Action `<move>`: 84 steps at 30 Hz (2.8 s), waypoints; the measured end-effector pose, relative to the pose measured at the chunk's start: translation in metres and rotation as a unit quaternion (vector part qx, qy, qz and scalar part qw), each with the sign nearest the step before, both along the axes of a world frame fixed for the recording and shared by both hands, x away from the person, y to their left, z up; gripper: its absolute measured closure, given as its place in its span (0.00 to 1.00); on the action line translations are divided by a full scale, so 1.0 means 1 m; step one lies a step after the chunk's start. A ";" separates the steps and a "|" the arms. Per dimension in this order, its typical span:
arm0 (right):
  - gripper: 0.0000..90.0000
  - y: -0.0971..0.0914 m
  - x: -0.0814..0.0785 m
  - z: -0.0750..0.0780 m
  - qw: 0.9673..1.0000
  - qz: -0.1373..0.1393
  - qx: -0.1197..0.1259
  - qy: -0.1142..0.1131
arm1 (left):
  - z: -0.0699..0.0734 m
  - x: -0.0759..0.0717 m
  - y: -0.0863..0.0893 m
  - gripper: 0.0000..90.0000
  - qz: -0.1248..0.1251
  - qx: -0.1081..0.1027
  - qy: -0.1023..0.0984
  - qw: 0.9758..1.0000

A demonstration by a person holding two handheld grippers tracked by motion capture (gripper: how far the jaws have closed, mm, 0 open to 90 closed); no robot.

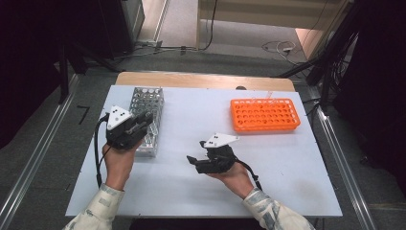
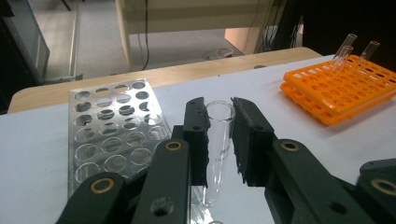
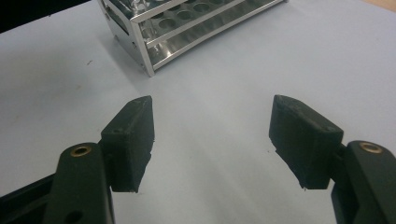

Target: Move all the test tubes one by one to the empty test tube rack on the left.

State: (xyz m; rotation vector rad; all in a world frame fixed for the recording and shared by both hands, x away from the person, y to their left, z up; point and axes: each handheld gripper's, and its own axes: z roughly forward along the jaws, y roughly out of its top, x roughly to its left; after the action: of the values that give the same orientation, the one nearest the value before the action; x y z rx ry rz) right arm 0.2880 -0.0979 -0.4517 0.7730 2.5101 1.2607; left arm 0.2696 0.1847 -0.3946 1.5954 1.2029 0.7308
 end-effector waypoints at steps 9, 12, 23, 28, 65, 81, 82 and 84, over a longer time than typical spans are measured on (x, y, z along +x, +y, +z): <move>0.33 0.000 0.000 0.000 1.000 -0.001 0.000 -0.001 | -0.002 -0.005 0.007 0.84 0.010 0.012 0.002 1.000; 0.33 0.000 0.000 0.000 1.000 -0.001 0.001 -0.001 | -0.004 -0.005 0.006 0.84 0.012 0.019 0.004 1.000; 0.33 -0.001 -0.001 0.000 1.000 0.000 -0.001 -0.002 | -0.022 -0.005 -0.004 0.84 0.015 0.052 0.019 0.998; 0.33 -0.001 -0.001 0.001 1.000 0.001 -0.002 -0.003 | -0.027 -0.005 -0.006 0.84 0.018 0.057 0.024 0.998; 0.33 -0.034 0.018 0.014 0.998 -0.056 0.014 -0.016 | -0.033 -0.003 0.006 0.24 0.042 -0.011 0.039 0.998; 0.33 -0.097 0.059 0.023 0.984 -0.174 0.037 -0.029 | -0.033 -0.004 0.007 0.19 0.035 -0.014 0.043 0.998; 0.33 -0.101 0.062 0.023 0.982 -0.182 0.036 -0.031 | -0.033 -0.004 0.006 0.19 0.035 -0.013 0.040 0.998; 0.33 -0.110 0.068 0.023 0.979 -0.199 0.038 -0.035 | -0.033 -0.004 0.006 0.19 0.033 -0.012 0.040 0.999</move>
State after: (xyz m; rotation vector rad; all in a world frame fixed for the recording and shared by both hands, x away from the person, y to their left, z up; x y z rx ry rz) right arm 0.3555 -0.2081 -0.4285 1.1564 2.1184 1.2184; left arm 0.2657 0.1903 -0.4281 1.5846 1.3228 0.6986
